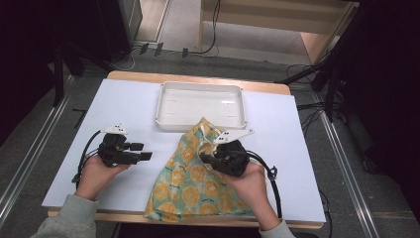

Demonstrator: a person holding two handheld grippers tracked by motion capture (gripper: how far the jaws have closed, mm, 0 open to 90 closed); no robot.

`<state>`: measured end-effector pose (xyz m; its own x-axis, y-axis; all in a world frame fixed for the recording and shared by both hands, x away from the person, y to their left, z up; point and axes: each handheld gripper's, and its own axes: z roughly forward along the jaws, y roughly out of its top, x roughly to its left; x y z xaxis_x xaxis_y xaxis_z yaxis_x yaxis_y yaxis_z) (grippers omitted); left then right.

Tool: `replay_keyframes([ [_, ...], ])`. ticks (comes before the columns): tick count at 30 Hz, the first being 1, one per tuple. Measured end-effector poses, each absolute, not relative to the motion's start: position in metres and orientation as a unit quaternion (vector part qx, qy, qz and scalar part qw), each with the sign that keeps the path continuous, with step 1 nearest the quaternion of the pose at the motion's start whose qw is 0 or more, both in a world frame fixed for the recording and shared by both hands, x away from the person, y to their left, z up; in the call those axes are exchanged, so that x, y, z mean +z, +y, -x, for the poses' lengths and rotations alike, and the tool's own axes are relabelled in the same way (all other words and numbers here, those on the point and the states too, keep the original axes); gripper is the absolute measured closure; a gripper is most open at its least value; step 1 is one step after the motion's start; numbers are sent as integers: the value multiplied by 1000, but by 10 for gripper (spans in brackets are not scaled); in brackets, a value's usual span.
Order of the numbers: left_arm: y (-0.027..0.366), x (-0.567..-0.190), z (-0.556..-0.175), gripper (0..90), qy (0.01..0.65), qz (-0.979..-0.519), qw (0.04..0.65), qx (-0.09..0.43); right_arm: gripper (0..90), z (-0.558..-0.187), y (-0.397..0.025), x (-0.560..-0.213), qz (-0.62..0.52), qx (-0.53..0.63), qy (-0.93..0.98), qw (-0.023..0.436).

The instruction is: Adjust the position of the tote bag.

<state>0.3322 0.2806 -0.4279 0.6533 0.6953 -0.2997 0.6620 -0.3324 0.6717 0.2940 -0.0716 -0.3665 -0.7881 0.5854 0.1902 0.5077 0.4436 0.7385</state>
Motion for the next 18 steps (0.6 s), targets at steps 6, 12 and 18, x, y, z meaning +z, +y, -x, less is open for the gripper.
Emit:
replay_keyframes([
  [6,280,-427,-332,404,414,-815,405,20,900,-292,-67,-376,-321,412,852,39],
  [12,279,-427,-331,404,413,-816,403,20,900,-288,-62,-388,-319,406,856,29],
  [18,281,-427,-331,404,412,-818,402,23,900,-284,-57,-399,-314,397,862,23],
])
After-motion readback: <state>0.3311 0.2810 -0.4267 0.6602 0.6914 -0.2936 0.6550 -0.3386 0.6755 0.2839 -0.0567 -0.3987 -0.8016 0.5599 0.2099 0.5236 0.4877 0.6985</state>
